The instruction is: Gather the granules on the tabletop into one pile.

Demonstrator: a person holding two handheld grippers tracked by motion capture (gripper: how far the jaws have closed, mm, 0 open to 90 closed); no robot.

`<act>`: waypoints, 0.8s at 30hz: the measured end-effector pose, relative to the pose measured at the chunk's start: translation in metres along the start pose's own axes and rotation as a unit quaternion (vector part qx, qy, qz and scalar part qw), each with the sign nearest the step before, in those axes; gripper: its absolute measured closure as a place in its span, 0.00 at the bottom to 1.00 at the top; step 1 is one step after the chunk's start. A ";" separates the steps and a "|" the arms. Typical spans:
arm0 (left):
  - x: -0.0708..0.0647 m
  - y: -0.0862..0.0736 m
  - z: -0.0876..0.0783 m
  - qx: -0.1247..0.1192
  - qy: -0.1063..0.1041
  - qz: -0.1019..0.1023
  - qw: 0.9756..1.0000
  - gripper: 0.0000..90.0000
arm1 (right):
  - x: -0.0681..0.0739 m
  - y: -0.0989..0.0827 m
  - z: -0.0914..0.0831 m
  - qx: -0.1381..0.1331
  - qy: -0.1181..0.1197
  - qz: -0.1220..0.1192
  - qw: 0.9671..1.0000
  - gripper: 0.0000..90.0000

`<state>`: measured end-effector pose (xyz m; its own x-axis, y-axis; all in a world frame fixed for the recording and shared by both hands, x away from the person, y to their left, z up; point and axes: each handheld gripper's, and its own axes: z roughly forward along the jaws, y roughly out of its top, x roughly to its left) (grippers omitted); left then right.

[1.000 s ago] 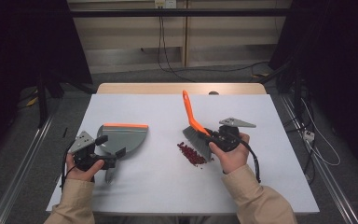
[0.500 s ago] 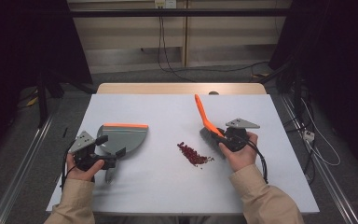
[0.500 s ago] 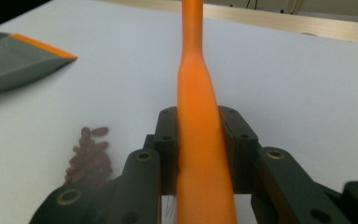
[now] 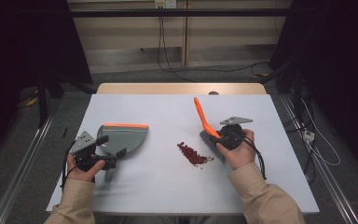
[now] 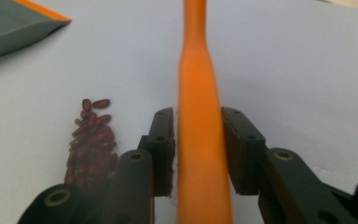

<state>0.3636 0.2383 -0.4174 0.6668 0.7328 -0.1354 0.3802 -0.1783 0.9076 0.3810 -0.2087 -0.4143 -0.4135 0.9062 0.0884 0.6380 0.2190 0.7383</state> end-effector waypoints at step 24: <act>-0.001 0.001 0.000 0.000 0.000 0.001 1.000 0.07 | 0.050 -0.008 0.019 -0.067 -0.019 -0.011 0.998 0.79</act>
<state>0.3636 0.2372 -0.4166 0.6676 0.7324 -0.1336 0.3791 -0.1800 0.9077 0.3677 -0.1585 -0.4284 -0.3994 0.9156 0.0470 0.5358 0.1915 0.8224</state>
